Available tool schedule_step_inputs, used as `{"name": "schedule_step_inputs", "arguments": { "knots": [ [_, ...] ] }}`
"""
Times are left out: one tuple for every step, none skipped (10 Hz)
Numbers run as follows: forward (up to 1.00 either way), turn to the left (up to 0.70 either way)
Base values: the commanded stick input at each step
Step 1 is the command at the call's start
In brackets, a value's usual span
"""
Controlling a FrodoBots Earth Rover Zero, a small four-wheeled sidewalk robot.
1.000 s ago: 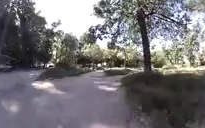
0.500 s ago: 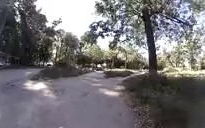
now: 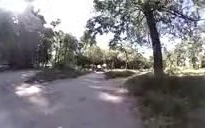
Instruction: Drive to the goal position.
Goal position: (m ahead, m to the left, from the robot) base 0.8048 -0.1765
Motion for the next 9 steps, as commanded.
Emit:
{"name": "schedule_step_inputs", "arguments": {
  "knots": [
    [0.7,0.0],
    [0.7,0.0],
    [0.61,0.0],
    [0.46,0.0],
    [0.3,0.0],
    [0.15,0.0],
    [0.0,0.0],
    [0.0,0.0],
    [0.0,0.0]
  ]
}}
